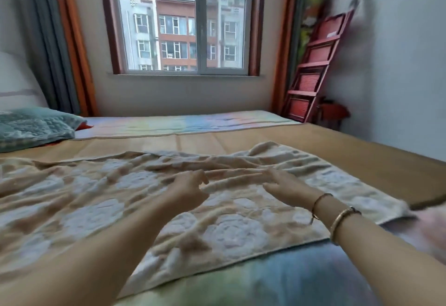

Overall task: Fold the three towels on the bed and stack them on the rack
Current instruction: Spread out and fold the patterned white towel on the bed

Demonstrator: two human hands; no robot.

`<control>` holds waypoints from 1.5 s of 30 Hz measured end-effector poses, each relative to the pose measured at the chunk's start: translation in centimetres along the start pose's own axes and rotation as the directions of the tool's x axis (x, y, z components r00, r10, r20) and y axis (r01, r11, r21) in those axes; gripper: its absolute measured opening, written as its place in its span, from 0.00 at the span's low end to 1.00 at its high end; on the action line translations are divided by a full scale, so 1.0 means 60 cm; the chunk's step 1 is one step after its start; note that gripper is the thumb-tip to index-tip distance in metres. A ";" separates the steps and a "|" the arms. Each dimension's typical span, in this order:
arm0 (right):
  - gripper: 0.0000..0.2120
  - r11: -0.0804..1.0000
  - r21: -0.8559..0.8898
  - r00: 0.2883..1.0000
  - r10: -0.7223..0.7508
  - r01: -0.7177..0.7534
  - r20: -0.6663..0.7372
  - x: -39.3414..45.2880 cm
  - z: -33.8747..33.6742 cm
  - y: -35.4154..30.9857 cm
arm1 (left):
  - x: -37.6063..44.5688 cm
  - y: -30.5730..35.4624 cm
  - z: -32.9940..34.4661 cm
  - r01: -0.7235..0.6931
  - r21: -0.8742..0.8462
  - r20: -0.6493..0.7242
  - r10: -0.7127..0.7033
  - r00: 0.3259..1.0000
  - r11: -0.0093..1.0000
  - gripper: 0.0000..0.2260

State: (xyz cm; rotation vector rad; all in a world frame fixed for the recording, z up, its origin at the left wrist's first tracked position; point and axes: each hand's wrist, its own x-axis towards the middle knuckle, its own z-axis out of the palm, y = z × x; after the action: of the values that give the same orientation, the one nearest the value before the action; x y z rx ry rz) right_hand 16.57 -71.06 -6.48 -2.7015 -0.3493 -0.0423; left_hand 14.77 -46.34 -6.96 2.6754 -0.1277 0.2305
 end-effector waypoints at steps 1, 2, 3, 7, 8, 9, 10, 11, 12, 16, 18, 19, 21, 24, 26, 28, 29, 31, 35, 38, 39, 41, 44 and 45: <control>0.25 1.000 0.006 1.000 0.022 -0.022 -0.004 0.003 -0.004 0.028 | 0.016 0.023 0.018 -0.018 0.004 0.008 0.018 1.000 1.000 0.13; 0.25 0.999 0.014 0.999 0.040 -0.040 -0.006 0.008 -0.006 0.054 | 0.030 0.043 0.034 -0.036 0.008 0.014 0.036 0.999 0.999 0.13; 0.25 0.999 0.022 0.999 0.050 -0.050 -0.008 0.014 -0.006 0.076 | 0.044 0.056 0.050 -0.046 0.006 0.019 0.046 0.999 0.999 0.12; 0.22 0.998 0.058 0.999 0.039 -0.038 -0.027 0.062 0.011 0.117 | 0.103 0.061 0.099 -0.069 0.032 0.060 0.067 0.996 0.997 0.14; 0.21 0.997 0.068 0.999 0.027 -0.025 -0.032 0.075 0.017 0.119 | 0.116 0.056 0.107 -0.062 0.042 0.063 0.059 0.996 0.997 0.16; 0.20 0.997 0.076 0.999 0.014 -0.012 -0.033 0.091 0.024 0.120 | 0.129 0.052 0.115 -0.047 0.048 0.062 0.044 0.997 0.998 0.18; 0.19 0.996 0.084 0.999 0.002 0.001 -0.032 0.108 0.032 0.121 | 0.143 0.044 0.124 -0.034 0.047 0.057 0.032 0.998 0.998 0.20; 0.20 0.996 0.086 0.999 -0.016 0.018 -0.034 0.124 0.040 0.121 | 0.154 0.038 0.132 -0.030 0.038 0.055 0.028 0.998 0.999 0.22; 0.20 0.996 0.082 0.999 -0.032 0.035 -0.037 0.143 0.047 0.120 | 0.166 0.032 0.140 -0.031 0.032 0.055 0.029 0.998 0.999 0.23; 0.18 0.995 0.083 0.997 -0.045 0.050 -0.061 0.222 0.075 0.114 | 0.216 0.002 0.169 -0.032 0.044 0.071 0.029 0.997 0.998 0.25; 0.18 0.996 0.068 0.995 -0.048 0.054 -0.086 0.280 0.089 0.109 | 0.255 -0.015 0.177 -0.018 0.066 0.036 0.016 0.999 0.998 0.23; 0.18 0.996 0.062 0.993 -0.051 0.058 -0.106 0.306 0.092 0.106 | 0.273 -0.021 0.175 -0.012 0.079 0.003 0.011 1.000 0.997 0.22; 0.19 0.997 0.055 0.988 -0.049 0.058 -0.146 0.357 0.099 0.102 | 0.317 -0.033 0.170 0.011 0.124 -0.105 0.002 0.995 0.992 0.18; 0.18 0.997 0.078 0.992 0.008 0.002 -0.126 0.439 0.111 0.108 | 0.388 -0.046 0.152 0.063 0.156 -0.200 -0.031 0.979 0.986 0.14; 0.19 0.997 0.080 0.995 0.027 -0.020 -0.093 0.483 0.119 0.118 | 0.430 -0.049 0.147 0.074 0.190 -0.163 -0.043 0.986 0.979 0.14; 0.20 0.999 0.041 0.999 -0.006 0.008 -0.046 0.519 0.123 0.121 | 0.466 -0.048 0.150 0.061 0.219 -0.096 -0.040 0.995 0.974 0.12; 0.20 1.000 -0.009 1.000 -0.022 0.022 0.001 0.533 0.123 0.119 | 0.479 -0.046 0.154 0.043 0.221 -0.076 -0.026 0.997 0.974 0.11; 0.21 0.993 -0.116 0.997 0.003 0.006 0.078 0.564 0.122 0.118 | 0.494 -0.038 0.164 0.016 0.222 -0.069 -0.001 0.998 0.975 0.10; 0.26 0.947 -0.304 0.987 0.138 -0.105 0.087 0.623 0.119 0.160 | 0.525 -0.034 0.186 0.037 0.335 0.035 -0.051 0.998 0.941 0.15; 0.32 0.905 -0.362 0.960 0.268 -0.224 0.076 0.647 0.106 0.213 | 0.554 -0.036 0.200 0.157 0.427 0.036 -0.191 0.981 0.890 0.23; 0.34 0.888 -0.380 0.950 0.305 -0.259 0.067 0.659 0.104 0.229 | 0.565 -0.034 0.202 0.178 0.465 0.017 -0.209 0.978 0.867 0.22; 0.39 0.889 -0.365 0.947 0.316 -0.276 0.053 0.668 0.096 0.252 | 0.592 -0.022 0.203 0.205 0.476 -0.028 -0.218 0.976 0.855 0.22; 0.39 0.921 -0.303 0.959 0.276 -0.244 0.066 0.658 0.088 0.264 | 0.634 0.007 0.201 0.215 0.256 -0.037 -0.213 0.976 0.942 0.35; 0.36 0.946 -0.241 0.968 0.241 -0.218 0.072 0.653 0.082 0.269 | 0.646 0.015 0.209 0.212 0.200 0.004 -0.217 0.976 0.957 0.38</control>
State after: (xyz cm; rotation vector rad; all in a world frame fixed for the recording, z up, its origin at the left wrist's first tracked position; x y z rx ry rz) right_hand 58.43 -73.99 -14.22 -2.9651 -0.0570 0.1293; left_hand 54.45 -54.76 -10.60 2.8627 0.1876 0.1464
